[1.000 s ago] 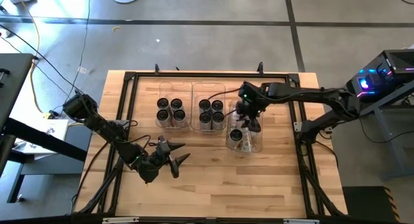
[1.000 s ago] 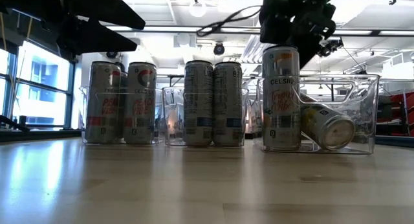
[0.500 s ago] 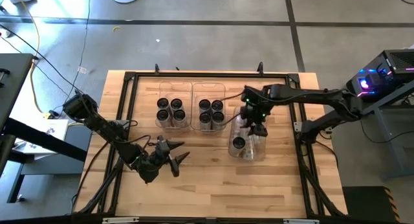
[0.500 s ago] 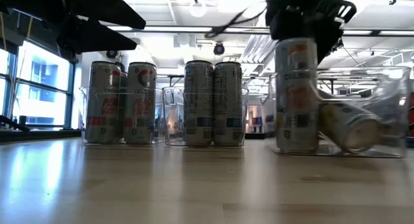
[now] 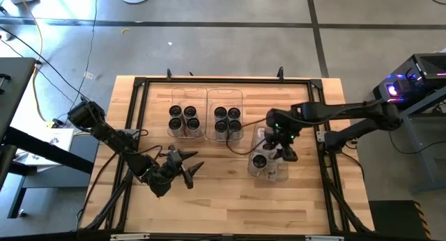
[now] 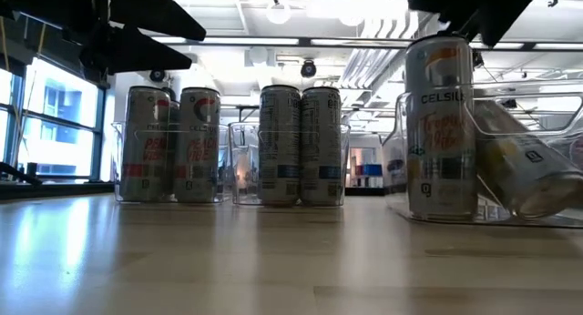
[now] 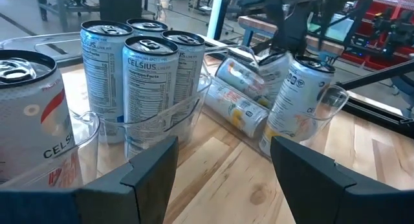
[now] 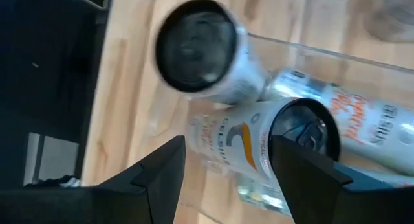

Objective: Sort soda cans
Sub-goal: Adjust the white-yellow soda cans

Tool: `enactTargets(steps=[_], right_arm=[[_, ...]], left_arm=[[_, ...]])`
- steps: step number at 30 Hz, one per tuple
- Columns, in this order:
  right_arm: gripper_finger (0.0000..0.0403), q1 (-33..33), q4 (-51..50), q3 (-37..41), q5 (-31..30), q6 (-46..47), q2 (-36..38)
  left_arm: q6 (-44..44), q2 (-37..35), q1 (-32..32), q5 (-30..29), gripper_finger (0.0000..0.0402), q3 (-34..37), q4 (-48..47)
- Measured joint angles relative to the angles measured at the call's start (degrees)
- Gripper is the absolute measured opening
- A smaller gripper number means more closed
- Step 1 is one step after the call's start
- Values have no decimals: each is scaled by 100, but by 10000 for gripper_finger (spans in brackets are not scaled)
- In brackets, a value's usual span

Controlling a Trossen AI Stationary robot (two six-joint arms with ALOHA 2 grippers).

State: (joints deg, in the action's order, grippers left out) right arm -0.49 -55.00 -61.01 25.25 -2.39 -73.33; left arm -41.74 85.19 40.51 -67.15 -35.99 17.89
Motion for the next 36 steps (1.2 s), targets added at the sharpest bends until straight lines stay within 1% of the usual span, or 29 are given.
enactTargets(steps=[5, 11, 17, 27, 36], right_arm=[[222, 619, 36, -10, -242, 600, 82], [222, 1447, 248, -9, -365, 1322, 76], [222, 2187, 421, -5, -798, 1952, 69], [222, 2939, 819, -2, -836, 2916, 69], [222, 3604, 1666, 2, -847, 3778, 66]], left_arm=[[0, 0, 0, 2, 241, 0, -1], [-2, 0, 0, 2, 241, 0, -2], [-2, 0, 0, -17, 241, 0, -2], [-20, 0, -93, -262, 241, 0, -2], [-15, 0, -329, -278, 241, 0, 0]])
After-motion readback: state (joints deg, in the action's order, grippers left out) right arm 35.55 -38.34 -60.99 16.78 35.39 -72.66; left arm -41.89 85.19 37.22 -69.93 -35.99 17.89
